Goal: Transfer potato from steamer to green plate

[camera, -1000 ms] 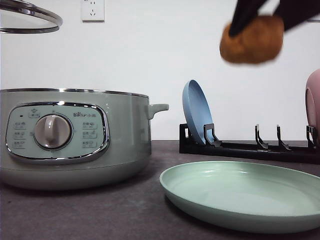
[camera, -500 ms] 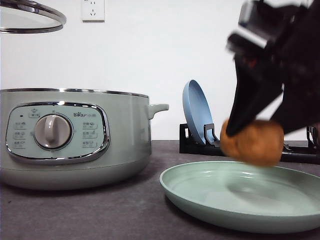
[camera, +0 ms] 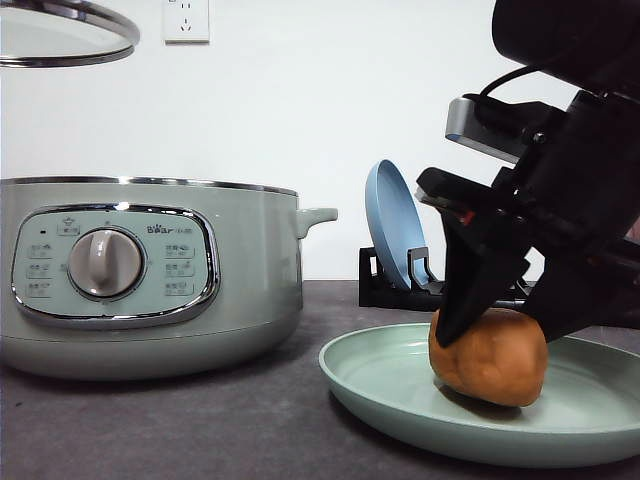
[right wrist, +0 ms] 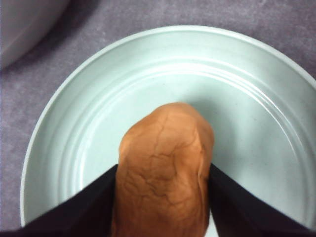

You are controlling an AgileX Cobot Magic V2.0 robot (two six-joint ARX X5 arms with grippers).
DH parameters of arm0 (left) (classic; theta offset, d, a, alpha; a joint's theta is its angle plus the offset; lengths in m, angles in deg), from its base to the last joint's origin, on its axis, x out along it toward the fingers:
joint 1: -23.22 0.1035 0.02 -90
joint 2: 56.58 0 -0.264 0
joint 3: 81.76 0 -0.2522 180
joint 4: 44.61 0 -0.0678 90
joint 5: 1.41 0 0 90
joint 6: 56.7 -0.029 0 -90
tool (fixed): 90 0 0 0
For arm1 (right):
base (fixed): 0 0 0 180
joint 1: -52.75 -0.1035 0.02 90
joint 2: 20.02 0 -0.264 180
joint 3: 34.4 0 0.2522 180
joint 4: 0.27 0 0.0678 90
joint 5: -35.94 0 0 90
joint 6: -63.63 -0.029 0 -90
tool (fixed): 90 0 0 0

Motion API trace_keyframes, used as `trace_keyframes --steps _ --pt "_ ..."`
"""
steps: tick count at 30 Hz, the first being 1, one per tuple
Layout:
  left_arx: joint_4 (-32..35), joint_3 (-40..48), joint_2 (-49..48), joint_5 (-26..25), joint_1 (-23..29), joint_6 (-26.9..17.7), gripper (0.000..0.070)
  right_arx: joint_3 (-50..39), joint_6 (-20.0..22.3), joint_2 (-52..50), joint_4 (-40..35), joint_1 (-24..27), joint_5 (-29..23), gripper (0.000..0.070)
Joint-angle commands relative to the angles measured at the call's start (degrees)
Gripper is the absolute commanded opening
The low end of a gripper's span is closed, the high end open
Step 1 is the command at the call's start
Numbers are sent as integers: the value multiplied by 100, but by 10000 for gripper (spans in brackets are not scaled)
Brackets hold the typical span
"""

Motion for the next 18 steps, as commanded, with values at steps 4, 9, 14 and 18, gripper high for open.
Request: trace_keyframes --steps 4,9,14,18 --pt "233 -142 -37 -31 -34 28 1 9 -56 113 51 -52 -27 501" --pt "234 -142 -37 -32 -133 30 1 16 -47 -113 63 -50 -75 576" --pt "238 -142 -35 -35 -338 33 1 173 95 -593 184 -10 -138 582" --pt "240 -142 -8 -35 -577 31 1 462 230 -1028 420 14 -184 582"
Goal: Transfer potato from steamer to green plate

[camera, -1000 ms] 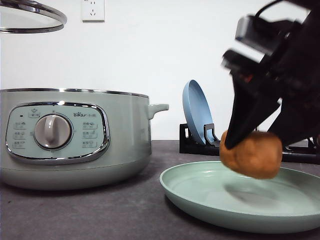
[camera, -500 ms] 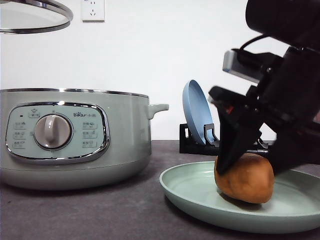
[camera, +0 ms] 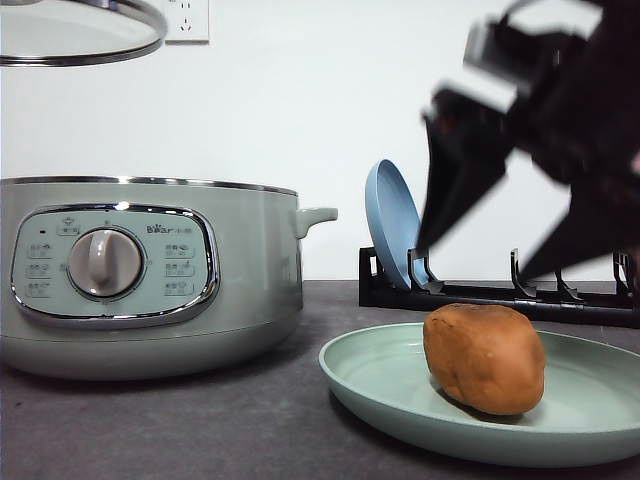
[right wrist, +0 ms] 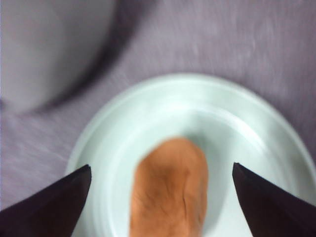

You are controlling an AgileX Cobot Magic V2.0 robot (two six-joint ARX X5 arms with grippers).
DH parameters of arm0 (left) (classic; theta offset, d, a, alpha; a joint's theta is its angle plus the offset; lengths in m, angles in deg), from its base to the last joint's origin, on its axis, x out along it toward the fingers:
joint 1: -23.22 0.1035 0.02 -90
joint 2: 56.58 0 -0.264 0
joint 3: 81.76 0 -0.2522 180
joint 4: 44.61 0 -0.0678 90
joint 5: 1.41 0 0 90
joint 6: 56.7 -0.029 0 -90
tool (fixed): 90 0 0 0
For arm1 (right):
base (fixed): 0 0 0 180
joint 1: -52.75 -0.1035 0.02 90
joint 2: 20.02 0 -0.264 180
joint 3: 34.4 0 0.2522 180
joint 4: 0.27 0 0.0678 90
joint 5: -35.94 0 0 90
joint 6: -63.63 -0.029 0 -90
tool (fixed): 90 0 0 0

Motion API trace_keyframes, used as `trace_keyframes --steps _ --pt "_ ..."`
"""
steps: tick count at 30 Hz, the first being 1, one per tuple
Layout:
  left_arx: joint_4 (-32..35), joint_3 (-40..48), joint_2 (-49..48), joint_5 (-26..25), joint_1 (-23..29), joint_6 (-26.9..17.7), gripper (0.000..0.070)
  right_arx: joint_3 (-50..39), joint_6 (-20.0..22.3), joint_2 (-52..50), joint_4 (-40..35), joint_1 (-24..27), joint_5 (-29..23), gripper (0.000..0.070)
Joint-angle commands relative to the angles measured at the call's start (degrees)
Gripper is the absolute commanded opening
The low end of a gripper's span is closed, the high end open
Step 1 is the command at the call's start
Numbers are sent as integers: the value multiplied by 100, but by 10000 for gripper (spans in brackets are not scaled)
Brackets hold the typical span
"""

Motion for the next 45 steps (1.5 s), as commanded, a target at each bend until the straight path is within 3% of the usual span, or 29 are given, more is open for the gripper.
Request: trace_keyframes --steps 1,17,45 --pt "242 -142 11 -15 -99 27 1 225 135 -134 69 -25 -87 582" --pt "781 -142 991 -13 -887 26 1 997 551 -1312 873 -25 -371 582" --pt "1246 -142 2122 -6 -1087 4 1 997 669 -1482 1201 -25 -607 582"
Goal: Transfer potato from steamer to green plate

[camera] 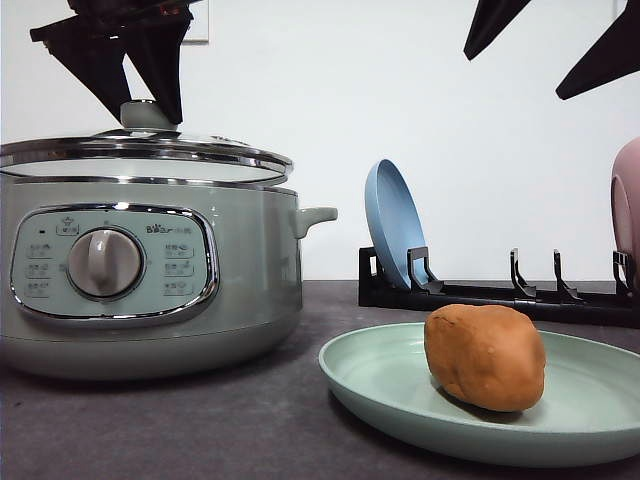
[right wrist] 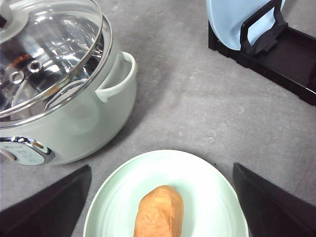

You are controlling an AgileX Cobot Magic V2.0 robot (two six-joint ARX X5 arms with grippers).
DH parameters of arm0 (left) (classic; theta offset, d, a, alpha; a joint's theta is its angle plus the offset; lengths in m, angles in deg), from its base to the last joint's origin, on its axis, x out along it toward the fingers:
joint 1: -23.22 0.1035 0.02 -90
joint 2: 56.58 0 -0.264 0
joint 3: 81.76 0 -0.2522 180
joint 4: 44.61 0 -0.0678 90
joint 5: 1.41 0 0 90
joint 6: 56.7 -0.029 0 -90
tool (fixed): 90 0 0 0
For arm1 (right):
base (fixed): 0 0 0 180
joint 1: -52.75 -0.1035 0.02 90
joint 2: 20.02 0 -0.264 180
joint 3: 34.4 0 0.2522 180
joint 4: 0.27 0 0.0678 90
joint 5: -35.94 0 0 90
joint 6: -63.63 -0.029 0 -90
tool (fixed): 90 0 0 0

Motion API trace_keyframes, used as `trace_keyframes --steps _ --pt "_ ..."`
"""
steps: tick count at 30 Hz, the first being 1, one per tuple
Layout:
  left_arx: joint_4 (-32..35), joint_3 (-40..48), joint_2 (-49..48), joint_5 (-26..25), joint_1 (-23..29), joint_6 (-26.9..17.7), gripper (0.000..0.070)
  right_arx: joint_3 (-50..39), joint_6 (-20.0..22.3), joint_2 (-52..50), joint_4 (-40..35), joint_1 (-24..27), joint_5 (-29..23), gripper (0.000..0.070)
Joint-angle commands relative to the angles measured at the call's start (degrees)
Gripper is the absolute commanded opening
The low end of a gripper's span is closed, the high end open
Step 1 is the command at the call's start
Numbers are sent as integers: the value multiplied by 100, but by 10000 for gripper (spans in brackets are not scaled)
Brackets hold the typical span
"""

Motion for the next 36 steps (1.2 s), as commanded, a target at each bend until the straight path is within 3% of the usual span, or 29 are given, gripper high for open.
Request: trace_keyframes --steps 1,36 --pt "199 -153 22 -9 -28 4 1 87 50 18 -27 -31 -27 582" --pt "231 -149 409 89 -28 -46 2 87 70 18 93 -31 -39 582"
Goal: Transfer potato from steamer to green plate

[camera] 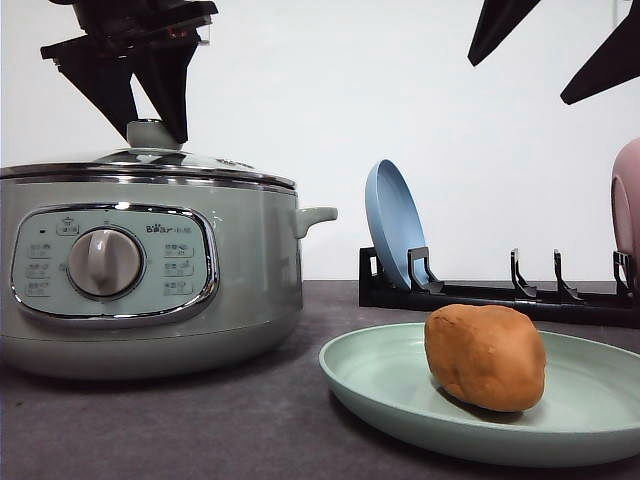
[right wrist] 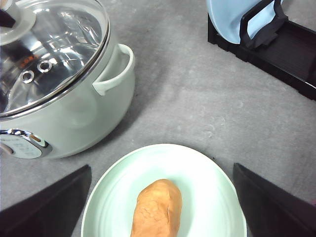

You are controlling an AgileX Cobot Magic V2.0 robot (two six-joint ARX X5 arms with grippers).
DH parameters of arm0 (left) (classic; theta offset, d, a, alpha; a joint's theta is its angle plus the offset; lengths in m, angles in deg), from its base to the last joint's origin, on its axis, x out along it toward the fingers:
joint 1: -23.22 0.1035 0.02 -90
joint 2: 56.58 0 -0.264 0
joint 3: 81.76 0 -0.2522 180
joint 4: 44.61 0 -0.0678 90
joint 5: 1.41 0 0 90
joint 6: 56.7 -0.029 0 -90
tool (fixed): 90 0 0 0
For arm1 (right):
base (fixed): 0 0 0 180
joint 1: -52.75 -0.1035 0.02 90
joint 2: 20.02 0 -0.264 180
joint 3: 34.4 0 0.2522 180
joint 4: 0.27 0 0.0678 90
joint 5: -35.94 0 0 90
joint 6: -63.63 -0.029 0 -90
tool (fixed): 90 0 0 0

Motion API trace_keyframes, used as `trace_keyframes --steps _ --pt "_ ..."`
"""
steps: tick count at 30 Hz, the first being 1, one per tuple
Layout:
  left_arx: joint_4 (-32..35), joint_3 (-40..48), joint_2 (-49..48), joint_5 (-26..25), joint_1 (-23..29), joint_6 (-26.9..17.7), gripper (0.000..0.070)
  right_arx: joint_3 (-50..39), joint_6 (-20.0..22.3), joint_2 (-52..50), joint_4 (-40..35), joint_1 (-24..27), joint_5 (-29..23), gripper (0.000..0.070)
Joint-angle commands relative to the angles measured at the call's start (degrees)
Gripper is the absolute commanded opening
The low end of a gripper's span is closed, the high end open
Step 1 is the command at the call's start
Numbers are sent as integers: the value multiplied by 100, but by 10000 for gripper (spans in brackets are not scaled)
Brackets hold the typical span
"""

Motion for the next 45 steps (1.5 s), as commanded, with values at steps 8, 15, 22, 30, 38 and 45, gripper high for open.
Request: trace_keyframes --steps 8,15,22,30,38,45 --pt "85 -142 153 71 -41 -45 97 87 58 20 -26 -31 -87 581" --pt "51 -146 149 71 -111 -3 474 87 74 20 -26 -31 -87 581" --pt "111 -155 -76 71 -133 -2 478 87 97 20 -24 -31 -83 582" --pt "40 -155 -823 -39 -133 33 474 87 209 20 -22 -31 -17 582" --pt "-91 -155 -1704 -1064 -137 42 471 87 246 20 140 -31 200 581" --pt "-365 -155 -2222 -1781 -140 39 470 87 246 20 292 -31 327 581"
